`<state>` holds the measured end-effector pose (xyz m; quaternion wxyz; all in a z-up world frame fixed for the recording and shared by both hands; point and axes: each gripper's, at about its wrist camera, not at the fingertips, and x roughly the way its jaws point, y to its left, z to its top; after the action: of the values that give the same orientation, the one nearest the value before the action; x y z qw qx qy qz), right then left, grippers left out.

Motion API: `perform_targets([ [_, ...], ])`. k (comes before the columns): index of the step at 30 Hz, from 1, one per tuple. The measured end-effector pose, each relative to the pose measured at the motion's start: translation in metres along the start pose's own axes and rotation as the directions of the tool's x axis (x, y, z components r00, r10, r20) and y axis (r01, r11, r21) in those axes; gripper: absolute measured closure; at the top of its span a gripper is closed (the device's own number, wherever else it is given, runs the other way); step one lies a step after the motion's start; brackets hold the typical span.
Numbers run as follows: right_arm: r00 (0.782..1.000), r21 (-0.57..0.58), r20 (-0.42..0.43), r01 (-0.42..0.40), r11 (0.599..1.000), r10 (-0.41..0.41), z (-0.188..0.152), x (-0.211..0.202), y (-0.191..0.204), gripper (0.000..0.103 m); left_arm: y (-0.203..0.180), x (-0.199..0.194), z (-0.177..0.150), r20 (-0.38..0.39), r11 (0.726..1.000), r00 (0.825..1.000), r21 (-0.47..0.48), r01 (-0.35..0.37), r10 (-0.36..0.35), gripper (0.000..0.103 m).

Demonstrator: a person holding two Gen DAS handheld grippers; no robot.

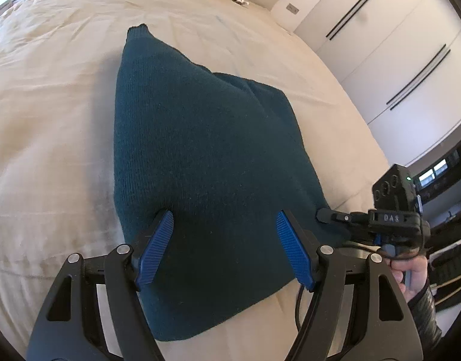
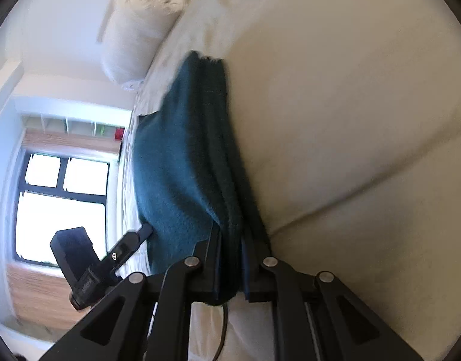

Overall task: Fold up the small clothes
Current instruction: 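Release the sweater with both grippers onto the bed, then press and square the folded sweater bundle with both grippers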

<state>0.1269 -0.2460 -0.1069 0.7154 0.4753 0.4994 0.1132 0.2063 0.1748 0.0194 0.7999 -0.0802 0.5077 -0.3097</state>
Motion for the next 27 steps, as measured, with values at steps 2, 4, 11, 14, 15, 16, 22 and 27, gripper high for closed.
perform_targets([
  [2,1.000,-0.050,0.019,0.022,0.999,-0.021,-0.004,-0.003,0.011,0.092,-0.010,0.005,-0.004,0.004,0.999,1.000,0.031,-0.022,0.022,0.033],
  [4,1.000,-0.057,0.010,0.024,0.998,-0.024,-0.003,0.001,0.004,0.095,-0.013,0.016,-0.008,-0.010,0.998,0.999,0.047,-0.043,0.044,0.033],
  [11,1.000,-0.069,0.022,0.014,0.998,-0.013,-0.010,-0.005,0.002,0.090,-0.017,0.028,-0.012,-0.038,0.992,0.994,0.086,-0.098,0.101,0.033],
  [14,0.992,-0.092,0.066,0.117,0.989,-0.111,-0.015,-0.027,0.011,0.080,-0.021,0.032,-0.010,-0.050,0.990,0.992,0.094,-0.108,0.113,0.033],
  [15,0.978,-0.107,0.094,0.196,0.975,-0.187,-0.017,-0.035,0.019,0.080,-0.026,0.037,-0.014,-0.051,0.990,0.992,0.092,-0.109,0.114,0.033],
  [16,0.961,-0.118,0.127,0.261,0.958,-0.246,-0.019,-0.045,0.026,0.080,-0.027,0.037,-0.013,-0.051,0.990,0.992,0.089,-0.107,0.112,0.033],
  [22,0.973,-0.206,0.176,0.186,0.961,-0.151,-0.008,-0.055,0.082,0.080,-0.026,0.034,-0.016,-0.048,0.991,0.993,0.083,-0.105,0.109,0.033],
  [27,0.988,-0.270,0.069,0.154,0.950,-0.140,0.003,0.000,0.099,0.080,-0.026,0.036,-0.016,-0.051,0.993,0.994,0.076,-0.094,0.098,0.033],
])
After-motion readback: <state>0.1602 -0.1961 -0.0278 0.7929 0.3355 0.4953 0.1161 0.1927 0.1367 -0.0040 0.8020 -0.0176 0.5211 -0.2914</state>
